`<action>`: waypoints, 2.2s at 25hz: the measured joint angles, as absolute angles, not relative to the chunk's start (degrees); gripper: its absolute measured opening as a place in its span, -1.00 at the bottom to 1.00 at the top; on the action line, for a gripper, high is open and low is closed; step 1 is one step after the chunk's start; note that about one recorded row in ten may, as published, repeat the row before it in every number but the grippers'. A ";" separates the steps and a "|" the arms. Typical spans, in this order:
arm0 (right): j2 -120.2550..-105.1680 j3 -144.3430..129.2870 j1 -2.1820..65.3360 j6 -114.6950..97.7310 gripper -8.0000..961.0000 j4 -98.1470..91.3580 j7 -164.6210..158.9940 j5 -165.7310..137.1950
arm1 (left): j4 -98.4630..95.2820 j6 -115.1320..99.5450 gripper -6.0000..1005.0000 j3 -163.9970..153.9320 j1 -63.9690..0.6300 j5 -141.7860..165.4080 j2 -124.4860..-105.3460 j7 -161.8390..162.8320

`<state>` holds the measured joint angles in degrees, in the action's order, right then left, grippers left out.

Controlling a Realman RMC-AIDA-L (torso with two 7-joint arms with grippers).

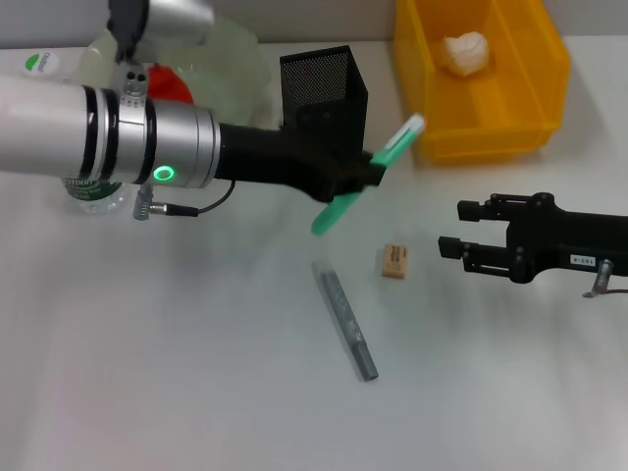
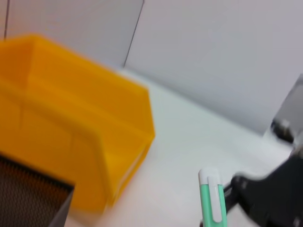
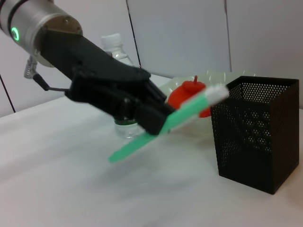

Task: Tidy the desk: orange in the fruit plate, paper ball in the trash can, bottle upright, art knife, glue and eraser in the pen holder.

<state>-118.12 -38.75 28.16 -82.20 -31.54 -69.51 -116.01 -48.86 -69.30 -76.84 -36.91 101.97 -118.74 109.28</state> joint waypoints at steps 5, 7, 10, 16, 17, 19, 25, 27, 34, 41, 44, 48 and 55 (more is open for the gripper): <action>-118.12 -38.75 28.41 -81.96 0.29 -31.13 -69.65 -116.01 | -45.69 -67.63 -0.54 -76.83 -35.72 90.79 -118.82 100.77; -118.16 -38.76 28.41 -81.95 0.29 -31.11 -69.66 -116.01 | -43.28 -66.98 -0.54 -77.07 -35.94 85.51 -118.88 96.74; -118.27 -38.76 28.32 -82.04 0.29 -31.11 -69.67 -116.01 | -40.52 -66.58 -0.54 -77.52 -36.31 79.40 -119.10 91.10; -118.43 -38.81 27.85 -82.30 0.29 -31.11 -69.70 -116.01 | -33.65 -64.38 -0.52 -83.39 -36.47 59.32 -119.18 75.88; -118.45 -38.90 27.77 -82.32 0.29 -31.11 -69.70 -116.01 | -31.98 -63.00 -0.52 -86.34 -36.50 52.81 -119.18 71.01; -118.50 -39.02 27.61 -82.36 0.29 -31.11 -69.70 -116.01 | -30.93 -61.49 -0.52 -89.06 -36.54 47.19 -119.17 67.08; -118.57 -39.30 27.49 -82.51 0.29 -31.11 -69.70 -116.16 | -29.23 -54.64 -0.51 -102.52 -36.60 22.16 -119.17 50.77; -118.56 -39.36 27.43 -82.62 0.29 -31.11 -69.70 -116.33 | -29.16 -51.91 -0.50 -109.50 -36.83 8.47 -119.16 42.23; -118.57 -39.38 27.35 -83.28 0.29 -31.11 -69.70 -116.44 | -29.10 -48.19 -0.49 -117.78 -38.06 -5.90 -119.18 31.93; -118.56 -39.52 27.39 -83.31 0.29 -30.67 -69.56 -116.51 | -28.98 -44.47 -0.48 -120.40 -38.50 -11.37 -119.18 27.35; -118.56 -39.57 27.63 -83.33 0.29 -30.20 -69.46 -116.54 | -28.38 -43.54 -0.47 -120.41 -38.75 -11.98 -119.18 25.74; -118.59 -39.57 27.75 -83.33 0.29 -30.14 -69.35 -116.54 | -27.63 -43.43 -0.46 -120.42 -39.08 -12.85 -119.18 25.48; -118.73 -39.55 27.89 -83.32 0.29 -30.14 -69.31 -116.55 | -27.52 -43.42 -0.45 -120.05 -39.11 -13.02 -119.18 24.33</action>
